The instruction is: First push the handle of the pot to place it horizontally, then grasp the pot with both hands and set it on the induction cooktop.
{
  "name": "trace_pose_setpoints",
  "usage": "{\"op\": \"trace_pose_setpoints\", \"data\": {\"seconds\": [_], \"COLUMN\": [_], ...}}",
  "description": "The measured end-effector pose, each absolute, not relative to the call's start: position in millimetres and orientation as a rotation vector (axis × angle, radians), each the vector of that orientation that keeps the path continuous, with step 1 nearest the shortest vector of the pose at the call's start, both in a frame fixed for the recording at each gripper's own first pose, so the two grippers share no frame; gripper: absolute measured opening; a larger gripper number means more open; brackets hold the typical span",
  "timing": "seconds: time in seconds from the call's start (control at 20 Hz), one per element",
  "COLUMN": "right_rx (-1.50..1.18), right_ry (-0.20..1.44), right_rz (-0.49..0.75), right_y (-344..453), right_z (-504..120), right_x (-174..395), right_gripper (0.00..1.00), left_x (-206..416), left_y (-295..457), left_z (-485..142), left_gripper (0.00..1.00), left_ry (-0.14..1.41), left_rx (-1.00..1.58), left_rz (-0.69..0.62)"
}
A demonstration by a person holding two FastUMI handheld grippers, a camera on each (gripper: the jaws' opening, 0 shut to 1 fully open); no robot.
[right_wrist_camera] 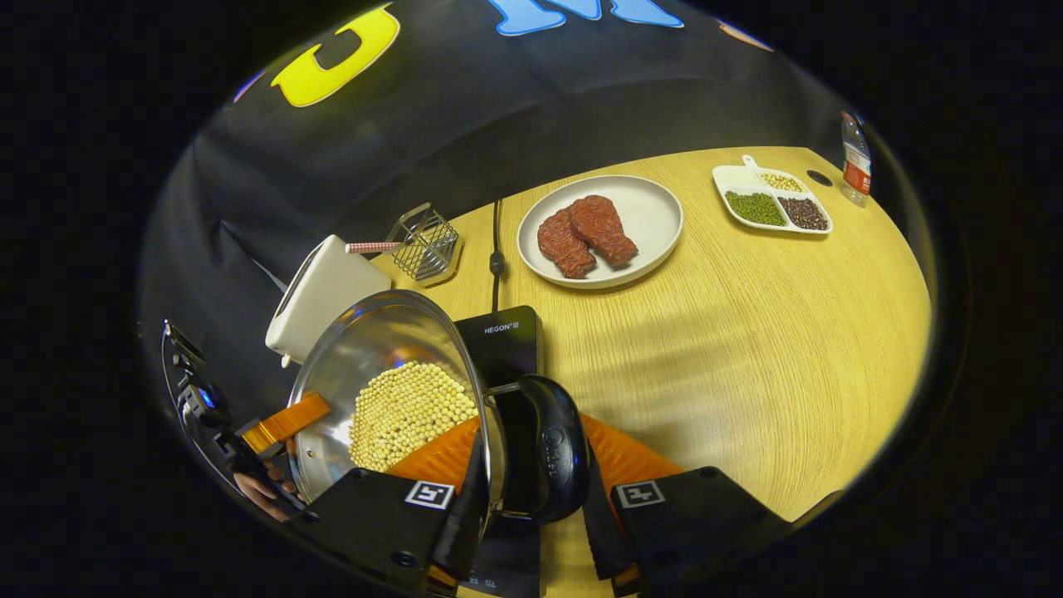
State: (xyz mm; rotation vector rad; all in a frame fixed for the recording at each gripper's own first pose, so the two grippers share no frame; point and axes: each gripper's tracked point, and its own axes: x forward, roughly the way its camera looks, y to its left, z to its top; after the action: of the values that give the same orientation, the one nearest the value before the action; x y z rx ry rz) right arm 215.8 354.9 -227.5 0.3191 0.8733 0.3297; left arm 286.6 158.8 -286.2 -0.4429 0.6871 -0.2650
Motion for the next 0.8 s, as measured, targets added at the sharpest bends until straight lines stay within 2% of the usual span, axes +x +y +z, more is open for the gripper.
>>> {"op": "trace_pose_setpoints", "data": {"seconds": [0.1,0.15,0.2,0.25,0.3,0.35,0.4,0.45,0.5,0.55,0.8], "right_rx": [0.315,0.305,0.3,0.296,0.288,0.279,0.274,0.274,0.272,0.267,0.207], "right_ry": [0.878,0.875,0.88,0.89,0.887,0.869,0.847,0.829,0.816,0.801,0.693], "right_rz": [0.341,0.346,0.36,0.373,0.377,0.377,0.379,0.386,0.387,0.382,0.353], "right_y": [355.9,354.1,352.8,353.0,350.9,347.0,344.3,341.6,337.6,330.2,283.2], "right_z": [-226.7,-227.9,-224.0,-224.8,-221.0,-216.5,-209.4,-201.0,-195.0,-188.8,-156.9], "right_x": [215.5,213.5,208.2,202.8,202.2,201.8,199.4,196.3,192.2,188.6,167.5], "right_gripper": [0.55,0.53,0.6,0.72,0.99,0.94,0.99,0.98,0.98,0.98,0.98], "left_x": [286.3,283.2,277.7,272.8,271.0,265.4,260.3,254.1,248.5,242.3,204.2], "left_y": [159.8,163.6,167.4,169.5,174.5,177.0,180.2,182.2,185.9,189.7,200.0], "left_z": [-291.4,-293.5,-299.2,-303.3,-301.6,-295.8,-288.5,-282.2,-274.2,-265.6,-214.1], "left_gripper": [0.55,0.62,0.66,0.66,0.9,0.83,0.92,0.92,0.87,0.92,0.92], "left_ry": [0.709,0.724,0.754,0.762,0.754,0.744,0.732,0.718,0.703,0.686,0.579], "left_rx": [-0.417,-0.408,-0.402,-0.4,-0.4,-0.419,-0.433,-0.439,-0.438,-0.435,-0.411], "left_rz": [-0.242,-0.216,-0.193,-0.167,-0.138,-0.127,-0.113,-0.099,-0.083,-0.067,0.018]}}
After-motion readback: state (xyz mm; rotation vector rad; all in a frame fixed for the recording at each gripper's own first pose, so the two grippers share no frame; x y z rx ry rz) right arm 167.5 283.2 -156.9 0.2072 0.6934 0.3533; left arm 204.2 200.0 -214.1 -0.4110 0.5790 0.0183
